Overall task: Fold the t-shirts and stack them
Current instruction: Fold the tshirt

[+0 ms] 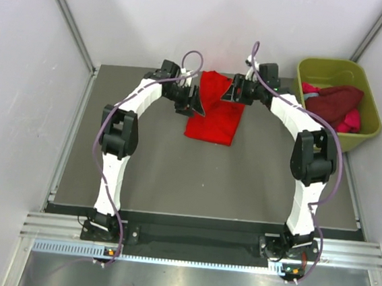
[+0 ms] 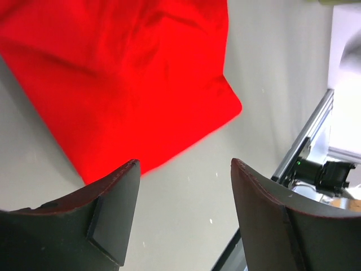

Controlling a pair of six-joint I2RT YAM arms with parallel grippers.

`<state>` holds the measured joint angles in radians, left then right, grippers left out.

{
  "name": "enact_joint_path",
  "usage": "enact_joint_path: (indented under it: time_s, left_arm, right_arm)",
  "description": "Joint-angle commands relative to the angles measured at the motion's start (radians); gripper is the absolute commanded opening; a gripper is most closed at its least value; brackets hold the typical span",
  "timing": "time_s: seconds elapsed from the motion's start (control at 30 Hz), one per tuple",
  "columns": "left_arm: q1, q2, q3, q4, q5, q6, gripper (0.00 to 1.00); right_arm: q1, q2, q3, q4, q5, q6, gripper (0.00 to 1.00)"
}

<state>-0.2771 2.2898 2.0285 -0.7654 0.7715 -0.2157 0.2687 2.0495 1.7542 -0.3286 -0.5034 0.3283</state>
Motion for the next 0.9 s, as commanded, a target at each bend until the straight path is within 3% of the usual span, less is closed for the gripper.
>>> enact_joint_path:
  time_s: [0.0,0.3,0.7,0.87]
  left_arm:
    - [0.006,0.098,0.058,0.070,0.066,-0.036,0.70]
    - [0.010,0.280,0.223,0.179,0.097,-0.100,0.70]
    - [0.012,0.388,0.302,0.442,0.138,-0.297,0.69]
    - [0.015,0.355,0.381,0.555,0.112,-0.343,0.69]
  right_arm:
    - [0.026,0.014,-0.039,0.037,-0.066,0.043,0.59]
    - [0.050,0.021,-0.203,0.023,-0.098,0.008,0.58]
    - [0.092,0.084,-0.199,-0.038,-0.034,-0.061,0.59]
    - [0.099,0.087,-0.208,-0.050,-0.015,-0.083,0.59]
